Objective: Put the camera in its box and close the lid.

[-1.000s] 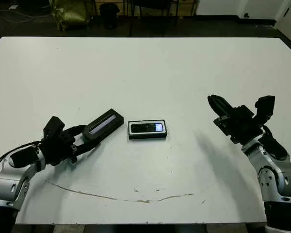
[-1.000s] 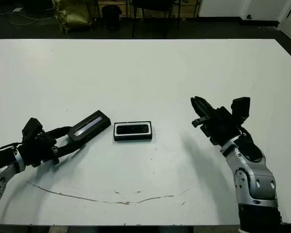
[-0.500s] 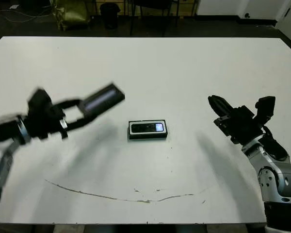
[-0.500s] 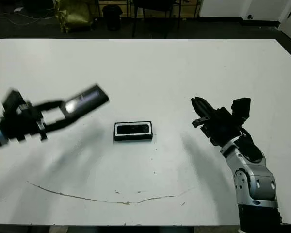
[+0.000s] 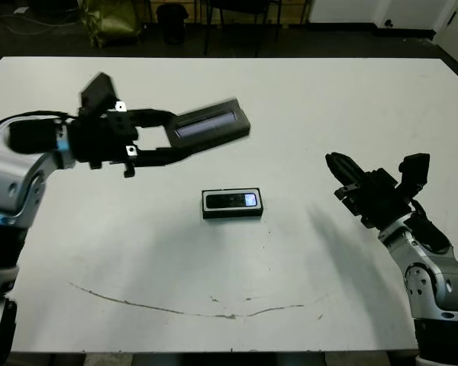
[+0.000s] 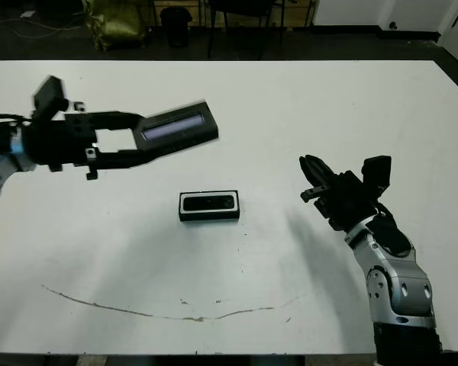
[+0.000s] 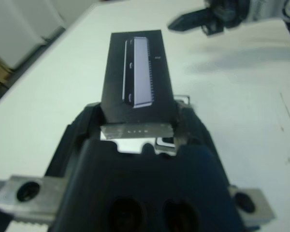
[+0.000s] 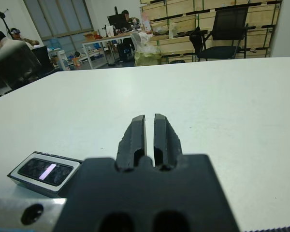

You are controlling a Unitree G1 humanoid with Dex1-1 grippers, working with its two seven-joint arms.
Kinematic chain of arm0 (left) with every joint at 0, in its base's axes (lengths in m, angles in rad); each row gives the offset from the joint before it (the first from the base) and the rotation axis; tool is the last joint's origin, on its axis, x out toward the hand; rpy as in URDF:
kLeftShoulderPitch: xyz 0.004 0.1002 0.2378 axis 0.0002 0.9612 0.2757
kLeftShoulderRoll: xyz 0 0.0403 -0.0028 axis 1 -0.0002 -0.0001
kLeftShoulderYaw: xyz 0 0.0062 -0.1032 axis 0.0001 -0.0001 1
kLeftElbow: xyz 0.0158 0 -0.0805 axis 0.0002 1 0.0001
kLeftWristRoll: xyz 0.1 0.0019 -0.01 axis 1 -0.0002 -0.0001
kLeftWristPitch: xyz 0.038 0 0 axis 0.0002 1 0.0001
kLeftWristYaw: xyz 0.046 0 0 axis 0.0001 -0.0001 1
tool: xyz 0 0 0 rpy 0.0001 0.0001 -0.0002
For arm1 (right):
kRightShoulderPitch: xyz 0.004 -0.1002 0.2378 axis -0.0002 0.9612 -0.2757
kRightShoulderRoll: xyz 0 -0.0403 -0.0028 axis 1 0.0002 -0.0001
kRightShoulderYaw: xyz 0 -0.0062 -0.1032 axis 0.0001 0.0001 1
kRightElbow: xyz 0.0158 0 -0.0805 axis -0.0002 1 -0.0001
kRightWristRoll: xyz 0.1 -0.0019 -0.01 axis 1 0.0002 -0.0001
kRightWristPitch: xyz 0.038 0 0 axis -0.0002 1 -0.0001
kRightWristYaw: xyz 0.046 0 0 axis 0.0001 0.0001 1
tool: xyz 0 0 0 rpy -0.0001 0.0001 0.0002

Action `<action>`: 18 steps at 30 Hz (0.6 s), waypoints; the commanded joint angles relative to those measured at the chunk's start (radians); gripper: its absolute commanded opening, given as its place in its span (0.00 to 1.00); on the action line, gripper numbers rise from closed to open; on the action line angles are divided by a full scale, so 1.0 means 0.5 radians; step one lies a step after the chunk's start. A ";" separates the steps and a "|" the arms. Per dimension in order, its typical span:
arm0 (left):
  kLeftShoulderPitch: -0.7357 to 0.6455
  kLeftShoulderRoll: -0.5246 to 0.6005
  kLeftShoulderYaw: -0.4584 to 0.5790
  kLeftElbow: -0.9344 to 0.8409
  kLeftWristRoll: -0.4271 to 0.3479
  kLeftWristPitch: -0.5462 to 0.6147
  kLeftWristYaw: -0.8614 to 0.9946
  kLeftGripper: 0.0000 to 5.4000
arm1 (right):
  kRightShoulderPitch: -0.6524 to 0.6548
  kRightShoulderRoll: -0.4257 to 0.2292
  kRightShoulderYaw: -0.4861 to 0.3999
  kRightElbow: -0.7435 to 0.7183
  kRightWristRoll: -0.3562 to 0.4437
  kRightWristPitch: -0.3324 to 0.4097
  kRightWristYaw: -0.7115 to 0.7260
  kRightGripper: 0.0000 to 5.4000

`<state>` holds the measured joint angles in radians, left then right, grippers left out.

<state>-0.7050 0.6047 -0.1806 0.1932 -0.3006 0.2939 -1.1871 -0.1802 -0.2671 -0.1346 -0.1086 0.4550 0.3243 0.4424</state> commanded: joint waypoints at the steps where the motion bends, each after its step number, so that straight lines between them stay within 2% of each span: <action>1: -0.054 -0.078 -0.088 0.178 0.065 -0.046 -0.093 0.44 | 0.023 -0.010 -0.004 0.034 -0.020 0.003 0.006 0.00; 7: -0.102 -0.168 -0.171 0.362 0.157 -0.108 -0.179 0.44 | 0.024 -0.013 -0.034 0.031 0.035 0.045 0.022 0.00; 18: -0.058 -0.221 -0.233 0.571 0.283 -0.229 -0.306 0.44 | 0.013 -0.016 -0.029 0.039 0.029 0.038 0.008 0.00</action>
<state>-0.7518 0.4870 -0.2898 0.4627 -0.1734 0.1864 -1.3282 -0.1803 -0.2675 -0.1451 -0.0999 0.4745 0.3253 0.4488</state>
